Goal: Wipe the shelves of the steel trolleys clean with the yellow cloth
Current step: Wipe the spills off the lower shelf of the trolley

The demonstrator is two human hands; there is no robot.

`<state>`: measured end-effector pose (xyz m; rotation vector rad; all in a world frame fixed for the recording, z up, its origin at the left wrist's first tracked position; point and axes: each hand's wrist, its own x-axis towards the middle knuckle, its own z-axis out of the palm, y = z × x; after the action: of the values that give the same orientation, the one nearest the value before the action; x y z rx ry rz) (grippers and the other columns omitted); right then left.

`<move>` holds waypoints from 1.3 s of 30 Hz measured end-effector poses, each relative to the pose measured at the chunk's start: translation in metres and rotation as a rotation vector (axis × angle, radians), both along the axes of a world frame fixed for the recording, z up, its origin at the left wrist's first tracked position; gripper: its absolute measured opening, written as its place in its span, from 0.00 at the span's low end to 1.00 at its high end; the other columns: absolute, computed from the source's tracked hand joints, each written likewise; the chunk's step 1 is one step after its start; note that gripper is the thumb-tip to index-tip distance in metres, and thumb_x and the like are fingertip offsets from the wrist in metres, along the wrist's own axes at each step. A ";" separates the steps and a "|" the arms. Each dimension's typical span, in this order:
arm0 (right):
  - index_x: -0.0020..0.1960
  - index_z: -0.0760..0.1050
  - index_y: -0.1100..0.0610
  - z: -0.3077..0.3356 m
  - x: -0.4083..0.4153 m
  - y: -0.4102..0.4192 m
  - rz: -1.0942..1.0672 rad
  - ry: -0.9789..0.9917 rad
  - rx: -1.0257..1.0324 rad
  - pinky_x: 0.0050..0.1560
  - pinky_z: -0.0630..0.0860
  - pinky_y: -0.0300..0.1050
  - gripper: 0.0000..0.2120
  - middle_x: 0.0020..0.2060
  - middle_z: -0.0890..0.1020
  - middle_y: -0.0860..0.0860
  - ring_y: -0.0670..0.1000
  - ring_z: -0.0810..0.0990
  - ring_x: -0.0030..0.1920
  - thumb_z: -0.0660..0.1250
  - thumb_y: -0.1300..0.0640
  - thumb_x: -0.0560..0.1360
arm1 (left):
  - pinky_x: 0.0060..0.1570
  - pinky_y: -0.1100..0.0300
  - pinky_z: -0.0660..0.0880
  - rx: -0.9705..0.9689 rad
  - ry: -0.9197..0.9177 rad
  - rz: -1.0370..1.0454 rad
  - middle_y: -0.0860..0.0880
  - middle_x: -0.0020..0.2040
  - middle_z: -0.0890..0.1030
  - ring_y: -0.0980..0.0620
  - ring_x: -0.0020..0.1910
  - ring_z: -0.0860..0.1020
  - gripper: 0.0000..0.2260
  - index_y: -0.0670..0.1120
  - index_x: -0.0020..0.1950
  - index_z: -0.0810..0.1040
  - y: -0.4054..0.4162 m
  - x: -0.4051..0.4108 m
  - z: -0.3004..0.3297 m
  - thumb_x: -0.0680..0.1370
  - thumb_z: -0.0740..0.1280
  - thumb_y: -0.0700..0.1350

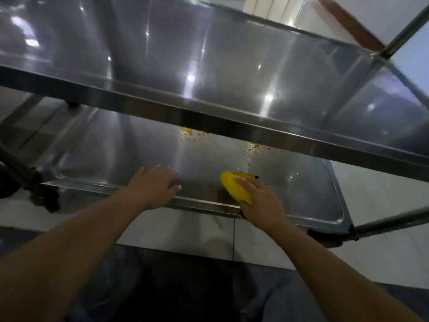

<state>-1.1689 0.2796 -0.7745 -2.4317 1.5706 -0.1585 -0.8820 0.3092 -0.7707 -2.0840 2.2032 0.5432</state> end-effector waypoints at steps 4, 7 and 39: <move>0.76 0.52 0.44 -0.039 -0.003 -0.020 0.010 0.133 0.085 0.69 0.64 0.56 0.33 0.77 0.53 0.52 0.62 0.61 0.72 0.63 0.52 0.75 | 0.73 0.40 0.44 0.116 -0.039 0.095 0.48 0.80 0.43 0.47 0.78 0.42 0.33 0.50 0.79 0.43 -0.013 -0.021 -0.044 0.80 0.47 0.64; 0.76 0.41 0.38 -0.063 -0.013 -0.023 0.061 0.185 0.156 0.74 0.49 0.62 0.34 0.77 0.40 0.49 0.59 0.43 0.77 0.58 0.45 0.78 | 0.72 0.39 0.37 0.165 -0.022 0.127 0.46 0.77 0.31 0.48 0.76 0.32 0.38 0.48 0.77 0.33 -0.015 -0.039 -0.070 0.77 0.42 0.69; 0.73 0.40 0.34 -0.076 -0.108 -0.054 -0.056 0.118 0.087 0.74 0.50 0.62 0.29 0.78 0.44 0.47 0.54 0.44 0.77 0.48 0.39 0.75 | 0.71 0.39 0.36 0.141 -0.082 0.093 0.47 0.75 0.28 0.49 0.74 0.29 0.47 0.49 0.74 0.26 -0.010 -0.036 -0.092 0.65 0.32 0.77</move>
<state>-1.2766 0.2252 -0.8505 -2.3706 1.6591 0.0431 -0.9180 0.2992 -0.8629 -2.1042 1.9715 0.5898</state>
